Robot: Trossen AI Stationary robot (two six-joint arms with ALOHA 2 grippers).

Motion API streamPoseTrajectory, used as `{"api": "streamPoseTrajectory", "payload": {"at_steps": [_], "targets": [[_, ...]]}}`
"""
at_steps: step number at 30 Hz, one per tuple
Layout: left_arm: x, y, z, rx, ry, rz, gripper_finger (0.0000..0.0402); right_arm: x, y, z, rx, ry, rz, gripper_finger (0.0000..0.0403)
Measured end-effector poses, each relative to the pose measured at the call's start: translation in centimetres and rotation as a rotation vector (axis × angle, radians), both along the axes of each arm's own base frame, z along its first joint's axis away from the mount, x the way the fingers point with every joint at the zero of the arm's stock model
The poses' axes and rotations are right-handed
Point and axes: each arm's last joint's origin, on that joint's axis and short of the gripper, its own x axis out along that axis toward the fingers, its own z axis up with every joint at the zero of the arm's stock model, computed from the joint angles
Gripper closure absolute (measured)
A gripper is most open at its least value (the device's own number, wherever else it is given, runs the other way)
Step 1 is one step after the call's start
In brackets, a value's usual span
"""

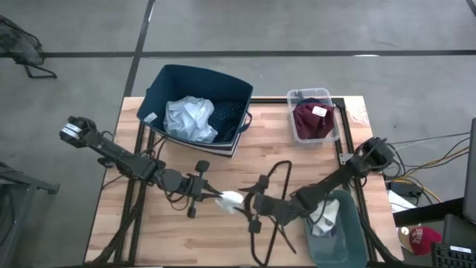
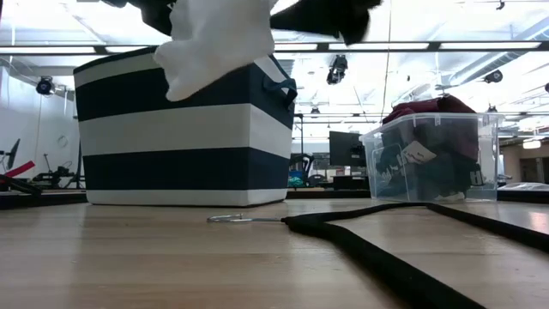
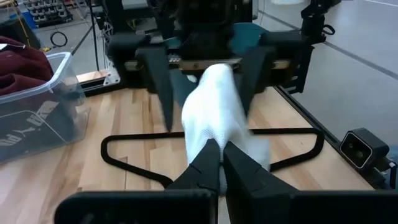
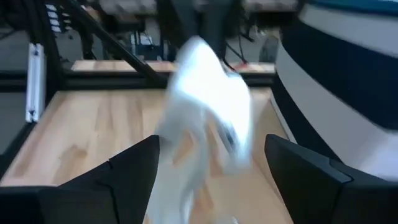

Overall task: Pick & Place Cloths
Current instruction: Put the white sock into the dark blue bin

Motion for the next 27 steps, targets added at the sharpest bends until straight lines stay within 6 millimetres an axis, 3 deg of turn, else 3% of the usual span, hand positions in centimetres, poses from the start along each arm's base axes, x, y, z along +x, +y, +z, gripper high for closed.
{"api": "streamPoseTrajectory", "payload": {"at_steps": [6,11,21,27], "targets": [[-0.1,0.1,-0.4,0.004,0.008,0.001,0.0394,2.1,1.2,1.0,-0.064,-0.015,0.029,0.0146],[-0.1,0.0,-0.4,0.001,0.001,0.0,0.0394,3.7,1.7,0.8,-0.083,0.012,0.02,0.0195],[-0.1,0.0,-0.6,-0.029,-0.002,0.007,0.0381,5.4,1.7,0.8,-0.081,0.234,-0.055,0.038],[-0.3,0.0,-1.0,-0.053,0.052,0.015,0.0327,4.5,1.3,2.1,-0.027,0.366,-0.127,0.039]]}}
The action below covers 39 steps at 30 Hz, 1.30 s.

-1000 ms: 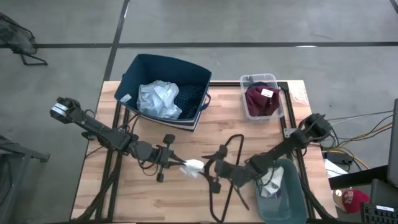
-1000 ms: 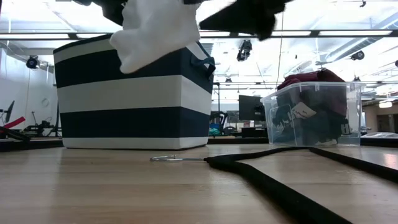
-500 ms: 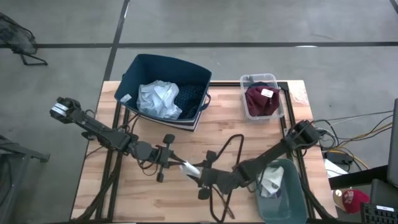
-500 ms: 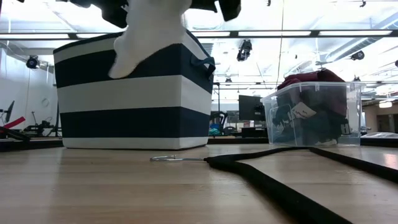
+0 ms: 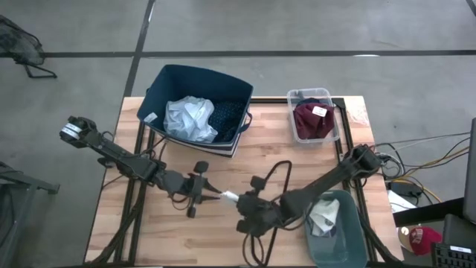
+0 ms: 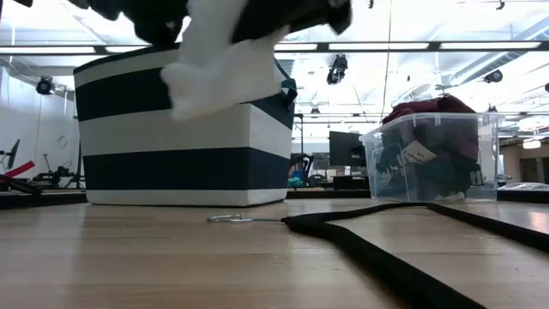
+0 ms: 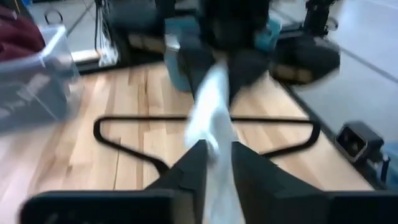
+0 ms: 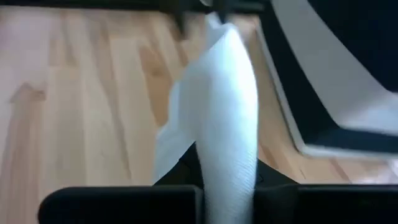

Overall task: Pick & Place Cloths
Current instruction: Put the white sock into the dark blue bin

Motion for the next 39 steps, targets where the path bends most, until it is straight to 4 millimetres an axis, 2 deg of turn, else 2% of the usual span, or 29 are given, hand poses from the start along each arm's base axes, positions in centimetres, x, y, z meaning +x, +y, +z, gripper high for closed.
{"api": "streamPoseTrajectory", "payload": {"at_steps": [4,10,16,19,21,25,30,35,39], "targets": [[-0.3,0.0,-0.7,-0.004,0.081,0.008,0.0273,-1.7,-0.4,1.8,0.054,0.111,-0.109,0.0388],[-0.8,0.3,-2.2,-0.021,0.161,0.03,0.0209,-5.2,-0.3,5.8,0.317,0.334,-0.276,0.0389],[-0.9,0.3,-2.7,-0.024,0.173,0.034,0.0196,-8.8,0.5,8.2,0.553,0.577,-0.489,0.0389],[-0.9,0.3,-2.7,-0.025,0.172,0.034,0.0195,-10.6,1.3,9.1,0.615,0.624,-0.607,0.0388],[-0.9,0.3,-2.7,-0.025,0.172,0.034,0.0195,-11.4,2.1,9.5,0.65,0.624,-0.583,0.0389],[-0.9,0.3,-2.8,-0.025,0.175,0.035,0.0195,-13.1,3.5,9.3,0.67,0.662,-0.596,0.0389],[-0.9,0.3,-2.7,-0.033,0.177,0.038,0.0195,-15.0,4.7,7.8,0.64,0.785,-0.586,0.039],[-0.9,0.3,-2.7,-0.034,0.177,0.039,0.0195,-16.7,5.2,4.9,0.601,0.964,-0.649,0.039],[-0.9,0.3,-2.8,-0.033,0.177,0.038,0.0195,-17.5,4.4,2.4,0.502,1.023,-0.69,0.0384]]}}
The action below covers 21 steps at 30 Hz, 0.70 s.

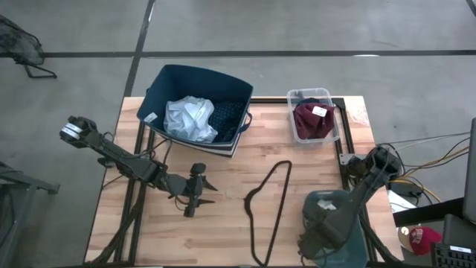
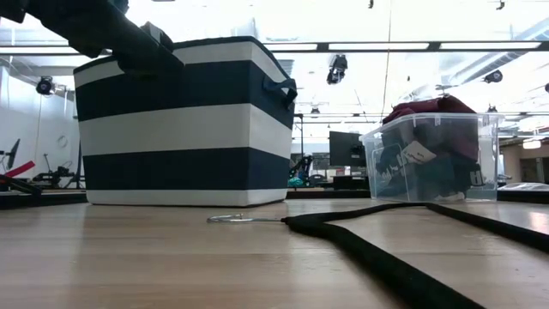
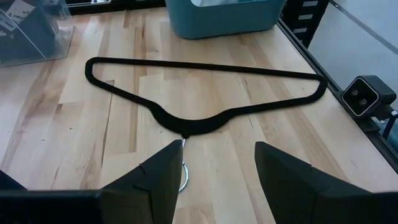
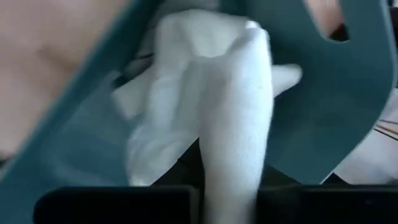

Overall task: Pick & Place Cloths
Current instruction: Put the white sock into the dark blue bin

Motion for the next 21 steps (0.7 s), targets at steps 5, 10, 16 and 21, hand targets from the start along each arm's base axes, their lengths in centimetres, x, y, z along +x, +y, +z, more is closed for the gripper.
{"api": "streamPoseTrajectory", "payload": {"at_steps": [5,10,16,21], "targets": [[0.0,0.0,0.0,0.0,0.0,0.0,0.0195,-0.2,-1.5,-2.2,-0.09,0.066,-0.092,0.0348],[0.0,0.0,0.0,-0.005,0.001,0.003,0.0195,0.5,-2.3,-2.4,-0.083,0.095,-0.145,0.0304],[0.0,0.0,0.0,-0.006,0.0,0.003,0.0195,1.6,-2.7,-1.5,-0.046,0.06,-0.155,0.0251],[-0.1,0.1,-0.4,-0.004,0.009,0.004,0.0195,2.3,-2.7,-0.6,-0.038,0.008,-0.157,0.0202]]}}
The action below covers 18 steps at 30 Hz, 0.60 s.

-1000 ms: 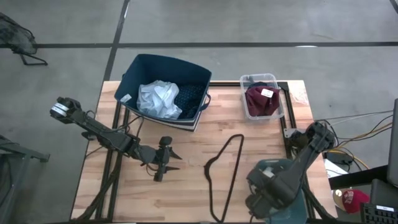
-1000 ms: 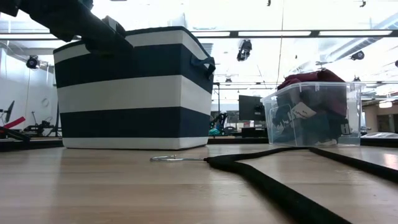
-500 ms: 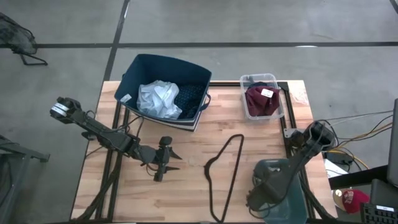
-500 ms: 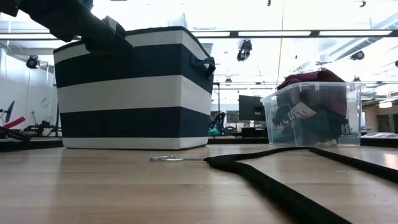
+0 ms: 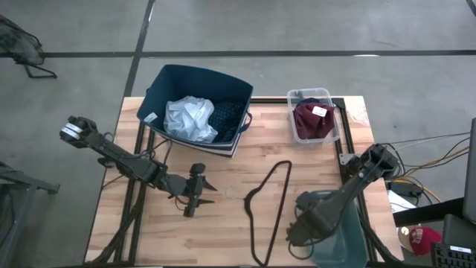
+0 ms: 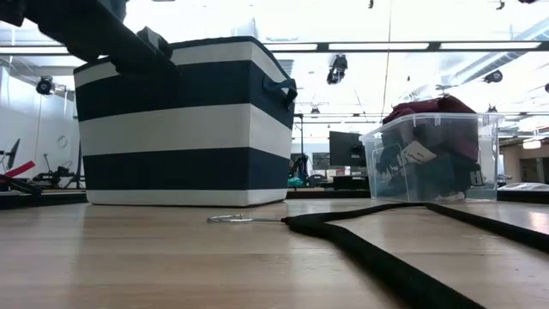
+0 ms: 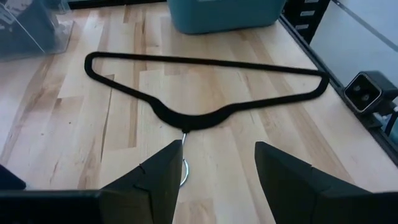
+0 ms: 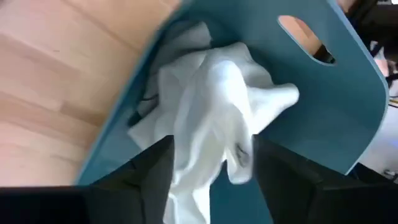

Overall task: Pick & Place Cloths
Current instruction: Put the white sock into the dark blue bin, then return to Home Position

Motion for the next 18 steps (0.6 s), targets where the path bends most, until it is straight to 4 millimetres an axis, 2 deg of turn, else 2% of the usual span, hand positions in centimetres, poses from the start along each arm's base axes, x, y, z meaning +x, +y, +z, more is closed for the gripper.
{"api": "streamPoseTrajectory", "payload": {"at_steps": [6,10,14,18], "targets": [[-0.2,0.1,-0.6,-0.006,-0.004,0.003,0.0195,0.8,0.0,1.4,-0.039,-0.126,0.1,0.0152],[-0.2,0.1,-0.6,-0.019,-0.029,0.007,0.0195,1.6,-0.1,2.5,-0.141,-0.268,0.224,0.0143],[-0.1,0.1,-0.6,-0.005,-0.037,0.011,0.0205,2.7,-0.9,3.3,-0.319,-0.441,0.234,0.0175],[-0.1,0.1,-0.5,0.01,-0.046,0.005,0.0243,5.0,-2.1,2.6,-0.378,-0.546,0.357,0.0255]]}}
